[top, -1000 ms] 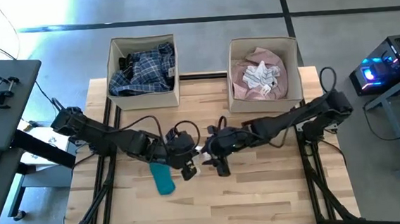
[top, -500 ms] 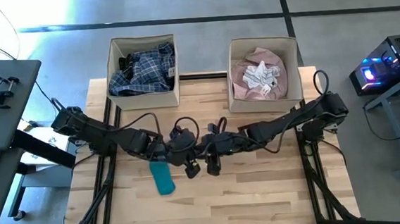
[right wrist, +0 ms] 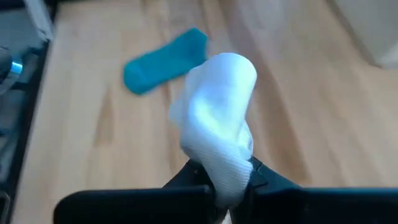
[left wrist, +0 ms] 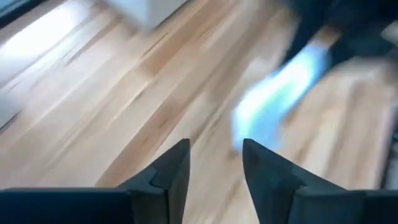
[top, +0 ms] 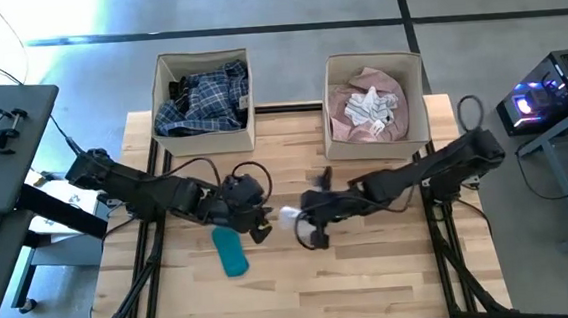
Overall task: Sort clothes
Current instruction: Put the white sock into the right laundry organizer
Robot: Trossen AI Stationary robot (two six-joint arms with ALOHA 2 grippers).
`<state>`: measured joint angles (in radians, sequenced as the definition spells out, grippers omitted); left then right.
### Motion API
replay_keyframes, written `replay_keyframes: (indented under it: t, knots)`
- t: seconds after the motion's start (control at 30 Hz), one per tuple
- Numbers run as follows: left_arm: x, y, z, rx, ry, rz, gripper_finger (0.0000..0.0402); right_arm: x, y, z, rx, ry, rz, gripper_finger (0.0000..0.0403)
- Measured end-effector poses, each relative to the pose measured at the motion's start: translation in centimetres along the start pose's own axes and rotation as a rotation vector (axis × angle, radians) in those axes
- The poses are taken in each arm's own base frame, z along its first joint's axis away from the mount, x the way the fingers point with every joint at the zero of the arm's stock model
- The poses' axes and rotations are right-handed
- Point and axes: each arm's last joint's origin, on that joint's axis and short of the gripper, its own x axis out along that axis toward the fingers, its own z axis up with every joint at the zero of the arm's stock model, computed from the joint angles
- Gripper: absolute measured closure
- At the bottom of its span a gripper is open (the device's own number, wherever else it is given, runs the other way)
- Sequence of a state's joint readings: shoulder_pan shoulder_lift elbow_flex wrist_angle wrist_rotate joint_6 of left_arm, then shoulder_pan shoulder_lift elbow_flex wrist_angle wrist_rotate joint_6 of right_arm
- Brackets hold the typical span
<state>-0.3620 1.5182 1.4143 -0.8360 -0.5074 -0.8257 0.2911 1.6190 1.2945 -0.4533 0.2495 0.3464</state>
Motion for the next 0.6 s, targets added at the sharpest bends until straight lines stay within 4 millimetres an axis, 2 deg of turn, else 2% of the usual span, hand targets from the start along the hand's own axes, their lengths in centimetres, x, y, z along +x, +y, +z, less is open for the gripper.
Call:
replay_keyframes:
  t: [0.13,0.23,0.37,0.47,0.6]
  knots:
    - [0.1,1.4,-1.7,-0.024,0.120,0.141,0.0255,-4.9,-0.9,-0.5,-0.011,0.028,-0.107,0.0400]
    - [0.8,2.0,-3.2,-0.064,0.155,0.196,0.0255,-9.5,-2.9,-0.7,0.022,-0.006,-0.223,0.0400]
    - [1.9,1.9,-4.6,-0.107,0.147,0.185,0.0256,-15.4,-7.1,-1.4,0.121,-0.075,-0.421,0.0401]
    - [2.6,1.6,-5.3,-0.130,0.129,0.151,0.0256,-18.8,-10.9,-2.0,0.210,-0.121,-0.575,0.0402]
    - [3.2,1.4,-5.7,-0.151,0.110,0.114,0.0257,-21.2,-15.6,-2.2,0.284,-0.132,-0.739,0.0402]
